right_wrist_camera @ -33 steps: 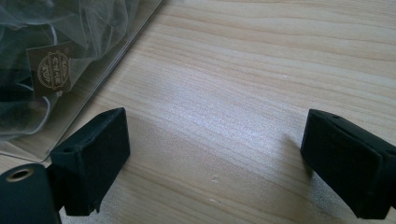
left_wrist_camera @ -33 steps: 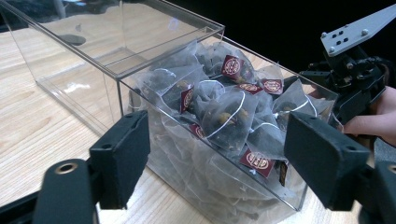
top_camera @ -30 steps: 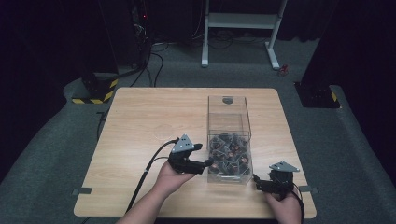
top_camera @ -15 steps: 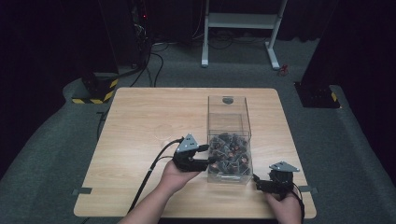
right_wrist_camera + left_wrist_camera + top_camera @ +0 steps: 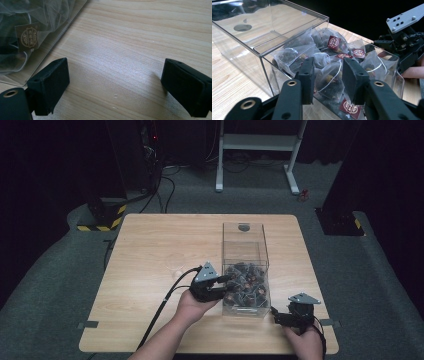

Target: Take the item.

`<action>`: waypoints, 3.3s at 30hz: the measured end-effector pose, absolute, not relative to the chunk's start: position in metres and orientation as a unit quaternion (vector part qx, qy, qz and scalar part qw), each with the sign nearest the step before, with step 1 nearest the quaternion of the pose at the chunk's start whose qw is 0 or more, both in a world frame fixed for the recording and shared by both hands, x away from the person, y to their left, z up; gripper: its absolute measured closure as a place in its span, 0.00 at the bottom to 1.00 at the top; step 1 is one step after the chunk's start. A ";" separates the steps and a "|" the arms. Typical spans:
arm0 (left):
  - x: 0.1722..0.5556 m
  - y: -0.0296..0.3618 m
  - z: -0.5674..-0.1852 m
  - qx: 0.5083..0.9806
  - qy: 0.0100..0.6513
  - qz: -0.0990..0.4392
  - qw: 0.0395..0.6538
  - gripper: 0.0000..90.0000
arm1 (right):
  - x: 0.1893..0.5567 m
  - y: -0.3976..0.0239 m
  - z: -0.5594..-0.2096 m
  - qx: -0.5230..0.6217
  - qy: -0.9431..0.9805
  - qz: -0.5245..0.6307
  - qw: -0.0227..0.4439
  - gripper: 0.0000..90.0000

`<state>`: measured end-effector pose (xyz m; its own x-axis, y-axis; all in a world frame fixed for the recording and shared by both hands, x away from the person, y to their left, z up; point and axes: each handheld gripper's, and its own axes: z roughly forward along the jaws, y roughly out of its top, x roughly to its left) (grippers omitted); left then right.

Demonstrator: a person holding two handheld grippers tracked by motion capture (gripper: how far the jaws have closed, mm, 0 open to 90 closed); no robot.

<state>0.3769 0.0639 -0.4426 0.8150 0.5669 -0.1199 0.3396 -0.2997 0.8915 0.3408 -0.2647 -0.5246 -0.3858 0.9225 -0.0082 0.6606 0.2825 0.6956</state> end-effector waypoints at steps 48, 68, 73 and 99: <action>0.370 0.069 -0.443 0.778 0.283 0.100 0.552 1.00 | 0.341 -0.265 -0.525 0.513 0.772 0.310 0.211 0.09; 0.369 0.081 -0.432 0.761 0.286 0.111 0.572 1.00 | 0.341 -0.265 -0.525 0.513 0.772 0.310 0.211 0.09; 0.368 0.086 -0.430 0.758 0.288 0.114 0.574 1.00 | 0.341 -0.265 -0.525 0.512 0.772 0.310 0.211 0.09; 0.365 0.116 -0.432 0.746 0.307 0.131 0.576 1.00 | 0.341 -0.265 -0.525 0.512 0.772 0.310 0.211 0.09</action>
<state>0.3648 0.1160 -0.4316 0.7768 0.6092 -0.1592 0.3087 -0.1481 0.9395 0.3407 -0.2646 -0.5246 -0.3860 0.9224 -0.0075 0.6609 0.2822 0.6954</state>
